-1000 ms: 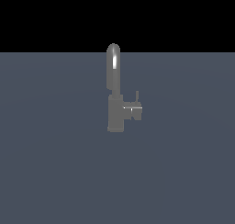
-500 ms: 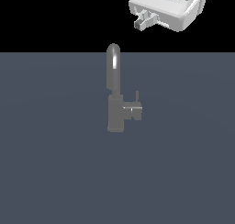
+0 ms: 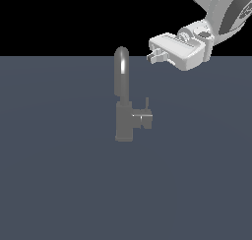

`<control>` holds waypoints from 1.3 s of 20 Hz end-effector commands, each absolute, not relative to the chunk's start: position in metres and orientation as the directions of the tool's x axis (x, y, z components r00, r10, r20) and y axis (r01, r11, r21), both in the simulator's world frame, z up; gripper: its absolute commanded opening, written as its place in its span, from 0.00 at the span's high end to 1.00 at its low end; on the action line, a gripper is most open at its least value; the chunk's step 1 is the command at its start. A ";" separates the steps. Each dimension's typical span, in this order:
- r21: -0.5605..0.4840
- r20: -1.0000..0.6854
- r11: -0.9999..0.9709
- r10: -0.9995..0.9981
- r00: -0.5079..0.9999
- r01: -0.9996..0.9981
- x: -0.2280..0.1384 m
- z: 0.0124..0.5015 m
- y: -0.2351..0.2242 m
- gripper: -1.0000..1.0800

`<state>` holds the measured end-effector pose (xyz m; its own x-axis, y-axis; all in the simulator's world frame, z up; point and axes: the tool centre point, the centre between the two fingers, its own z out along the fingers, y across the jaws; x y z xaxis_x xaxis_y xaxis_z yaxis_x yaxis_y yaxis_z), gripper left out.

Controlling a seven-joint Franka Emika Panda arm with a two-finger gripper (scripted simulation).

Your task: Turn on the faucet by rotating a designated handle.

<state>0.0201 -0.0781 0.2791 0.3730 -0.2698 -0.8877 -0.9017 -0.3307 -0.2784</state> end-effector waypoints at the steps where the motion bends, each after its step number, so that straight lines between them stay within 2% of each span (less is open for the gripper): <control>1: -0.242 -0.923 -0.264 -0.234 0.305 -0.934 0.026 0.256 -0.081 1.00; 14: -0.040 -0.998 -0.012 -0.042 0.041 -0.999 0.033 0.160 -0.076 1.00; 26: 0.002 -1.000 0.027 -0.001 -0.002 -1.000 0.031 0.143 -0.072 1.00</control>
